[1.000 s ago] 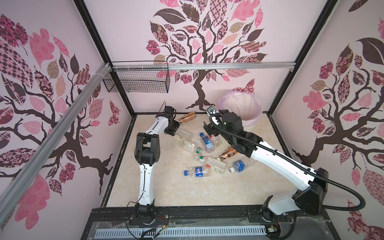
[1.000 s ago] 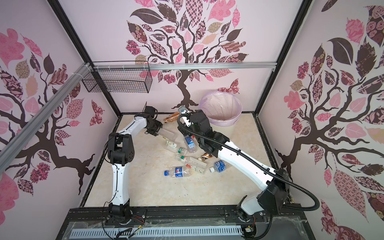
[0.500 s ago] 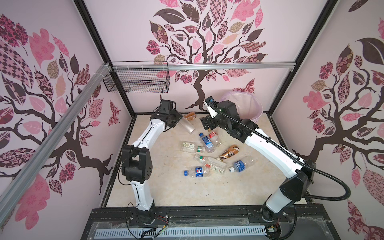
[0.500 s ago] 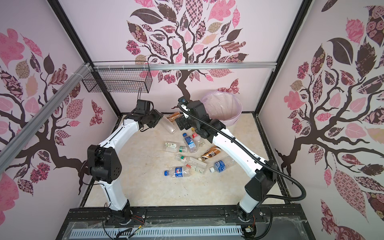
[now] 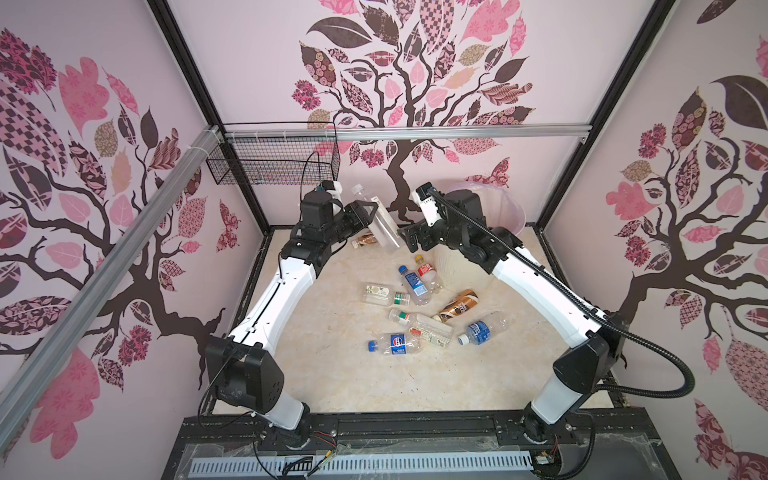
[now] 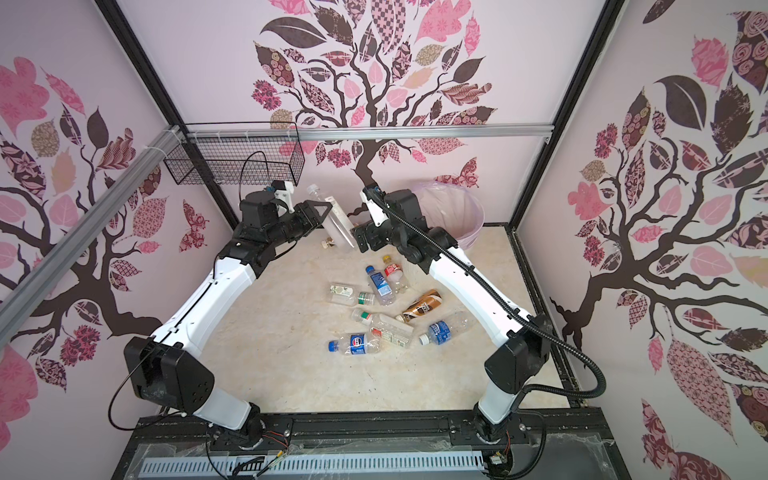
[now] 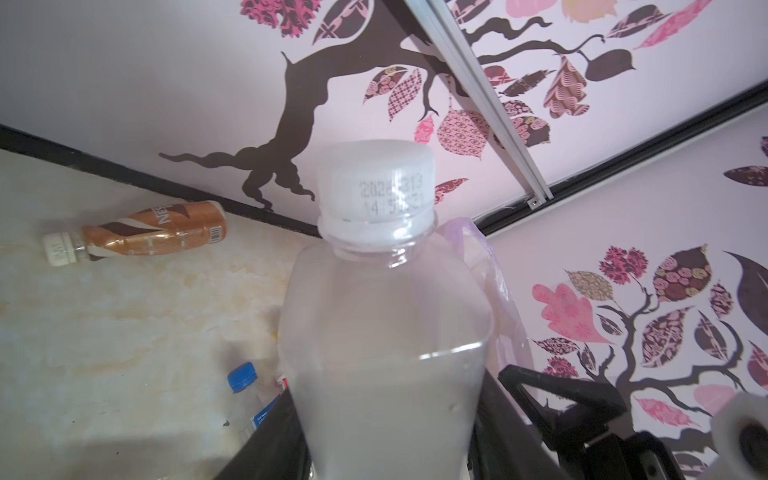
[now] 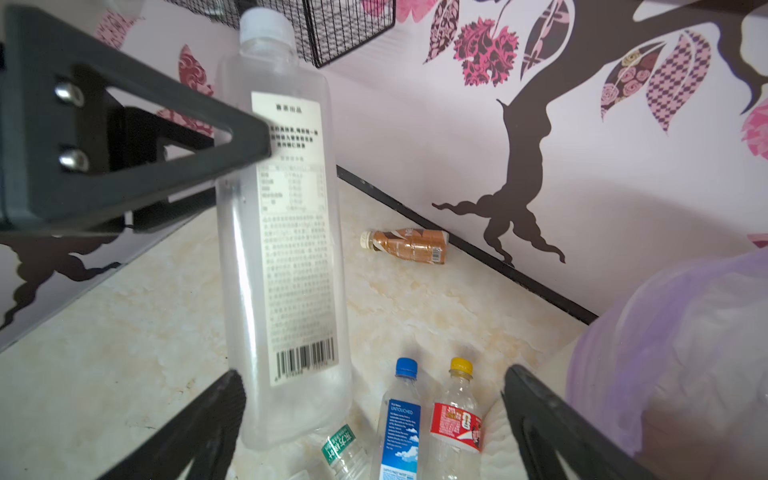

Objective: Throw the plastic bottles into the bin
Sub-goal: 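Raise the tall bottle toward the right gripper while the right grasps it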

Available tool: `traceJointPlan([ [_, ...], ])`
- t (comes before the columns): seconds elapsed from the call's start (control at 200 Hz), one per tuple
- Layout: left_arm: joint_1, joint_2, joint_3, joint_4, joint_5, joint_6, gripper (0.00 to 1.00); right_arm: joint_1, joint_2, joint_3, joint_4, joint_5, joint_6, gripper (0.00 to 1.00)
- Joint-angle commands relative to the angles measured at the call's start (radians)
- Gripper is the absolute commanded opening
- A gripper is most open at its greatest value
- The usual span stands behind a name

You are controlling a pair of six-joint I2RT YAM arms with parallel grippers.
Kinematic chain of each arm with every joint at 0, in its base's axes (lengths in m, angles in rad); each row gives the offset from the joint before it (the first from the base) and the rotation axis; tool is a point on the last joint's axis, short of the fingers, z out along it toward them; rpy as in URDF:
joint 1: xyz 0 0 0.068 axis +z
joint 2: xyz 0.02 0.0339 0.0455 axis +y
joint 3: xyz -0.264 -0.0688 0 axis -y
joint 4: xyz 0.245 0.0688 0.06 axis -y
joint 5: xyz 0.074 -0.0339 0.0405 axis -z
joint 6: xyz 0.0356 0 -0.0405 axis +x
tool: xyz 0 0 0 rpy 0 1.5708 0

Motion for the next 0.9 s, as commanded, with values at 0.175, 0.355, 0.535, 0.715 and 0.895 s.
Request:
traceJointPlan([
  [0.175, -0.017, -0.024, -0.023, 0.094, 0.101, -0.001, 0.46, 0.011, 0.064, 0.056, -0.001, -0.154, 0.069, 0.99],
  [0.355, -0.023, -0.052, -0.045, 0.137, 0.124, -0.035, 0.46, 0.013, 0.101, 0.074, 0.012, -0.174, 0.097, 0.92],
  [0.535, -0.028, -0.071, -0.057, 0.142, 0.127, -0.048, 0.49, 0.014, 0.119, 0.097, 0.036, -0.193, 0.123, 0.72],
  [0.715, -0.030, -0.072, -0.056, 0.142, 0.119, -0.065, 0.59, 0.016, 0.092, 0.059, 0.081, -0.218, 0.137, 0.54],
  [0.895, -0.029, -0.081, -0.046, 0.117, 0.093, -0.073, 0.88, 0.012, 0.033, 0.018, 0.105, -0.175, 0.146, 0.33],
])
